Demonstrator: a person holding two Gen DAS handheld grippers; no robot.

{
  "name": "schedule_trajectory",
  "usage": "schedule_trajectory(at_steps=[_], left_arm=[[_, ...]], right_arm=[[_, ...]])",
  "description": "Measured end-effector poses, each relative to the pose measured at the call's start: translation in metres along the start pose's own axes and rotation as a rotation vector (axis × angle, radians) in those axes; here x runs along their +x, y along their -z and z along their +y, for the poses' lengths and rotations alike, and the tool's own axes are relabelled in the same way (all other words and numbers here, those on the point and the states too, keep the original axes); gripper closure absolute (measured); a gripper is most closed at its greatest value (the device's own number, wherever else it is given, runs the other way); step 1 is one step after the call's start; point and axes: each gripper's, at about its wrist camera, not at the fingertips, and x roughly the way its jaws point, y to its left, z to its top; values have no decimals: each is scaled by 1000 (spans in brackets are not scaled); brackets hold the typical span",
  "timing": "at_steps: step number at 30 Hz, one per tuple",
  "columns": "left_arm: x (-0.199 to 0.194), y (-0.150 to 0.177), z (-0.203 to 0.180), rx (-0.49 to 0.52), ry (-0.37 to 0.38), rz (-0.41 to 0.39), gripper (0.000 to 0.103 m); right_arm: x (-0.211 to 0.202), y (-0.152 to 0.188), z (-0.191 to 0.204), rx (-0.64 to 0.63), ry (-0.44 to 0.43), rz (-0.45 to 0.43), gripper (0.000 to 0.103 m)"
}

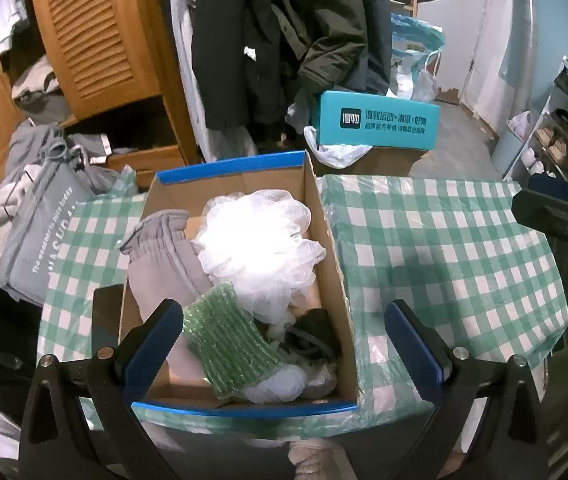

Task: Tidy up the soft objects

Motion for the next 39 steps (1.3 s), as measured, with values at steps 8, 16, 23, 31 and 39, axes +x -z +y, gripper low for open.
schedule_trajectory(at_steps=[8,16,23,31,39], left_arm=[[0,1,0,-1,0,2,1],[1,3,3,9,0,2,1],[1,3,4,9,-1,3,1],[1,4,1,22,-11,6,1],[0,4,-3,34,-7,6,1]], right_arm=[[1,0,2,0,1,0,19],[1,1,3,3,1,4,19],[1,0,2,5,1,4,19],[1,0,2,5,0,5,19],[1,0,2,6,1,5,19]])
